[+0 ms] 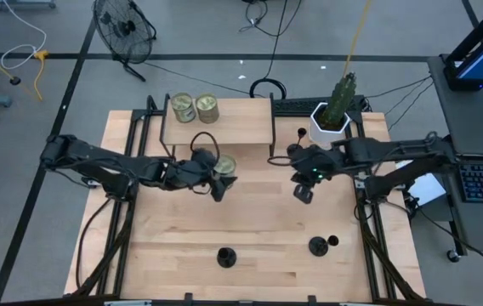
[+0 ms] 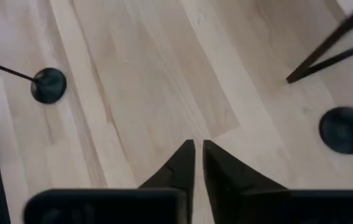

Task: Pick & Place candle stick holders
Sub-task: Put the silver scented candle on the shelf

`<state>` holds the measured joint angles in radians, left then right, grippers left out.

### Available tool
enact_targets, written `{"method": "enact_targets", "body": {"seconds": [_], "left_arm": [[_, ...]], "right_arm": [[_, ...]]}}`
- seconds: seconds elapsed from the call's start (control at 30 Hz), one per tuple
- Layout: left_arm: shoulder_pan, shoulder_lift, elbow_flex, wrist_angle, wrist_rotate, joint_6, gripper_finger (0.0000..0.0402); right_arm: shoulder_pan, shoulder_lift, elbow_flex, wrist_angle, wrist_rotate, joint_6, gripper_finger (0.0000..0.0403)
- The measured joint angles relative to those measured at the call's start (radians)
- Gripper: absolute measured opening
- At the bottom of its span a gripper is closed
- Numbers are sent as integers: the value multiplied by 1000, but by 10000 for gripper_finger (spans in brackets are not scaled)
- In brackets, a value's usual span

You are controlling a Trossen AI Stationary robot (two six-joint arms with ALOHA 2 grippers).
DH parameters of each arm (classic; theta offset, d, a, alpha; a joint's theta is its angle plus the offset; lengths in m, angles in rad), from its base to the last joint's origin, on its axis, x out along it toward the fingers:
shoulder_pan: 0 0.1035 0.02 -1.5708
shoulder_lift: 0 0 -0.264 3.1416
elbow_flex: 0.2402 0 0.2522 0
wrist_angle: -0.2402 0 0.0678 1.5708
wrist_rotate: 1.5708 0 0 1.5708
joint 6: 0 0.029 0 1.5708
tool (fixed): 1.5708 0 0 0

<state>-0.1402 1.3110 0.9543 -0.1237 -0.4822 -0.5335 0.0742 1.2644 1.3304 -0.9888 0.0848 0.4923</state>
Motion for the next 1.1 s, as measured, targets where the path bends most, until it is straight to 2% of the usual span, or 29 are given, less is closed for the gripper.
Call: {"method": "enact_targets", "body": {"seconds": [0.13,0.37,0.6,0.9,1.1], "left_arm": [[33,-2,-1,12,-108,8,356],[95,-2,-1,24,-353,5,356],[92,-2,0,-42,-567,-67,356],[136,13,-17,-138,-607,-175,356],[187,12,-72,-132,-638,-255,356]], "right_arm": [[0,-114,-127,53,-6,52,2],[0,-306,-334,180,-38,123,7],[0,-419,-455,265,-60,133,1],[-9,-445,-481,283,47,123,1],[-49,-450,-482,311,47,58,1]]}}
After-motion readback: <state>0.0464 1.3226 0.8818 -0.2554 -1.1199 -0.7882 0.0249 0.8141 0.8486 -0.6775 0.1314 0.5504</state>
